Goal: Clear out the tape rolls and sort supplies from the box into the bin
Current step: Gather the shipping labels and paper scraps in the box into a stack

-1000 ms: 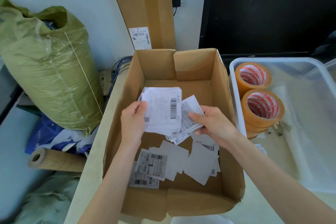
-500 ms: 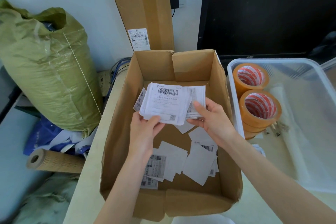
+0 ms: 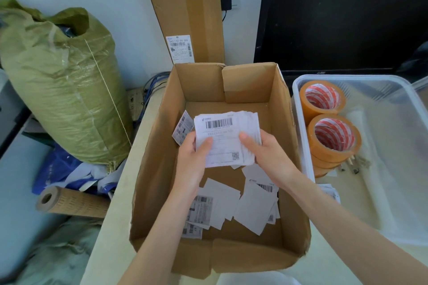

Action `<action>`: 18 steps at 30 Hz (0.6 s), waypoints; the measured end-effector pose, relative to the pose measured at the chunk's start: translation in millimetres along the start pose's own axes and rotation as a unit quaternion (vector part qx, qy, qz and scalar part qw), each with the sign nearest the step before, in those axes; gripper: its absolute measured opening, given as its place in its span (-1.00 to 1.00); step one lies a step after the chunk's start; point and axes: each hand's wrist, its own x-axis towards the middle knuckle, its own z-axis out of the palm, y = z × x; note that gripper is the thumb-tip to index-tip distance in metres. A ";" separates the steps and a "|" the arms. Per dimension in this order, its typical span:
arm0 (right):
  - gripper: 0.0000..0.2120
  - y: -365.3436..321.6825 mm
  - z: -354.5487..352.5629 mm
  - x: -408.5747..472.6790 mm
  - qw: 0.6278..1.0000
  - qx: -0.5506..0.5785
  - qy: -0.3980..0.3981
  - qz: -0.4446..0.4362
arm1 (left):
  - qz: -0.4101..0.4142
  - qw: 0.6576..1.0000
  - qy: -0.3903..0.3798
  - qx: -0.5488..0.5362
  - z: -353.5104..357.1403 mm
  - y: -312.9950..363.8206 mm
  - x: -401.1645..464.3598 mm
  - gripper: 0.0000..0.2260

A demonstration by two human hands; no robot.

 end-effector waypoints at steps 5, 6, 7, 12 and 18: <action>-0.73 15.8 3.4 28.0 0.982 -0.141 0.104 0.065 | 0.086 0.996 -0.004 0.029 4.9 -16.4 11.9 -0.75; -0.73 18.2 5.5 37.3 0.977 -0.158 0.118 0.084 | 0.086 0.996 0.001 0.033 4.1 -22.7 17.0 -0.74; -0.73 20.9 8.4 45.9 0.971 -0.177 0.124 0.099 | 0.079 0.996 0.007 0.036 2.9 -30.7 22.1 -0.73; -0.68 65.5 31.1 67.0 0.955 -0.212 0.161 0.131 | -0.068 0.997 0.028 0.014 -0.2 -71.2 36.4 -0.62; -0.67 93.2 38.1 67.4 0.959 -0.191 0.164 0.131 | -0.114 0.993 0.010 0.037 1.9 -75.9 38.4 -0.58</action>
